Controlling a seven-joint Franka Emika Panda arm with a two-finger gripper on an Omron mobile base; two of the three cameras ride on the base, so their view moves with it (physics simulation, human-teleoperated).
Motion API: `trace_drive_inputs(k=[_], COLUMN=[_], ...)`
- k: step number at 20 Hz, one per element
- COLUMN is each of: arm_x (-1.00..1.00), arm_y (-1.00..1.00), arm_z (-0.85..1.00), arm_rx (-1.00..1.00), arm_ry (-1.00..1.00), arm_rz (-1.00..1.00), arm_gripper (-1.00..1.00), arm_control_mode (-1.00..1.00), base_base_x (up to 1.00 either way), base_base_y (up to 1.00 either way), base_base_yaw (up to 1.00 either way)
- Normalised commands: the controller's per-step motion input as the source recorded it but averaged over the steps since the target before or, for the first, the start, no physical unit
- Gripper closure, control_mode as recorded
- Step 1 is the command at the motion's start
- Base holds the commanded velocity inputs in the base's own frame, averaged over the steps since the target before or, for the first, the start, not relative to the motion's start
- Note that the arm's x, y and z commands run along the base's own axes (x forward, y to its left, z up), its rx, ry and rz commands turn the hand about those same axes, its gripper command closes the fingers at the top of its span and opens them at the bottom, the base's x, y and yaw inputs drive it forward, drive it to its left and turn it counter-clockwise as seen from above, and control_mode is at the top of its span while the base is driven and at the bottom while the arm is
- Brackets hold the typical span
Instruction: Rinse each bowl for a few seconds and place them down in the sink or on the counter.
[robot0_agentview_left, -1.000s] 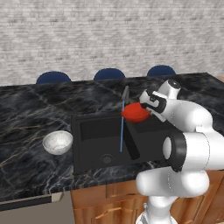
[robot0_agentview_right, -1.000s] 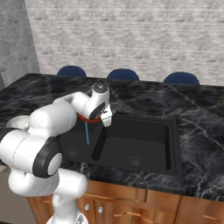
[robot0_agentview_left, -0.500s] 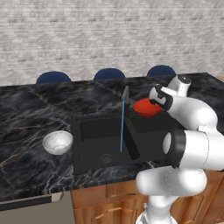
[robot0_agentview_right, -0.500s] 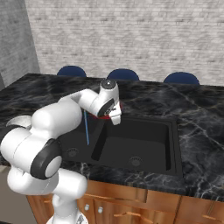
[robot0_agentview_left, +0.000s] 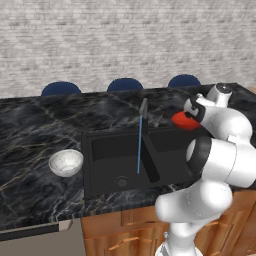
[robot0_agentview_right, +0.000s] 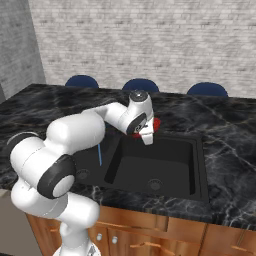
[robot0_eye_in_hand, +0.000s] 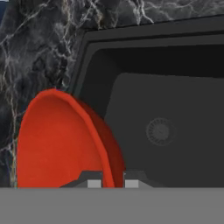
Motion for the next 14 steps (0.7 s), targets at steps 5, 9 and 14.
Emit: trace_drive_inputs(k=[5, 9, 14], arm_x=[-0.11, -0.18, -0.34], arm_y=[-0.56, -0.57, -0.53], arm_z=[0.01, 0.11, 0.17], arm_rx=[0.00, 0.01, 0.02], arm_ry=[0.00, 0.00, 0.00], arm_rz=[-0.27, -0.26, -0.23], arm_gripper=[1.00, 1.00, 1.00], arm_control_mode=[-1.00, -1.00, -1.00], base_base_x=[0.00, 0.00, 0.00], base_base_y=[0.00, 0.00, 0.00], base_base_yaw=[0.00, 0.00, 0.00])
